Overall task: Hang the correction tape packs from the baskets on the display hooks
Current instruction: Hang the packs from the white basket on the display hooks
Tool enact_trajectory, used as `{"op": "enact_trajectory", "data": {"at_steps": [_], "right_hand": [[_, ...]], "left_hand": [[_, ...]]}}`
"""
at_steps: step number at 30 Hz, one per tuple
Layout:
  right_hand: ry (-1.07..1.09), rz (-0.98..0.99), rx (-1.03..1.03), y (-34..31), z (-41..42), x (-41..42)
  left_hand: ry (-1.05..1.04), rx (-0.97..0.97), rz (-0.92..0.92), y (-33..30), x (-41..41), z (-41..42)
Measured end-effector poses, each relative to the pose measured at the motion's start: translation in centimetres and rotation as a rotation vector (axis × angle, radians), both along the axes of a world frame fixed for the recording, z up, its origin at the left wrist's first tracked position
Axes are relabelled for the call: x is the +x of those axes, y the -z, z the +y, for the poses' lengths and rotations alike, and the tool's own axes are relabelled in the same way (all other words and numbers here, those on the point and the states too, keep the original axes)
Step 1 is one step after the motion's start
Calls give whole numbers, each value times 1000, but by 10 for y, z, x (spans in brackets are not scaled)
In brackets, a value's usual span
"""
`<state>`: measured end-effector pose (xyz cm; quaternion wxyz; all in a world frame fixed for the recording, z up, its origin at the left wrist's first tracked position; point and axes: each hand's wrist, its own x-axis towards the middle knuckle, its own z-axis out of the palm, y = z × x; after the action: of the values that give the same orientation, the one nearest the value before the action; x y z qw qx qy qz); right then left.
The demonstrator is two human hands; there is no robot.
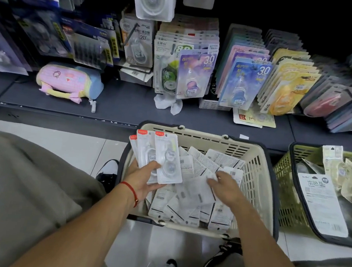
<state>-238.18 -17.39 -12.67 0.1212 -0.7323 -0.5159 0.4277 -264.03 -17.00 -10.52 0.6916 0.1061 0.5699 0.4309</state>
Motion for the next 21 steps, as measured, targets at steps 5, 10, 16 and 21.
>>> {"op": "enact_trajectory", "data": {"at_steps": [5, 10, 16, 21], "right_hand": [[295, 147, 402, -54, 10, 10], [64, 427, 588, -85, 7, -40], [-64, 577, 579, -97, 9, -53], [111, 521, 779, -130, 32, -48]], "left_hand": [[-14, 49, -46, -12, 7, 6], [-14, 106, -161, -35, 27, 12], [83, 259, -293, -60, 28, 19], [138, 340, -335, -92, 30, 30]]}}
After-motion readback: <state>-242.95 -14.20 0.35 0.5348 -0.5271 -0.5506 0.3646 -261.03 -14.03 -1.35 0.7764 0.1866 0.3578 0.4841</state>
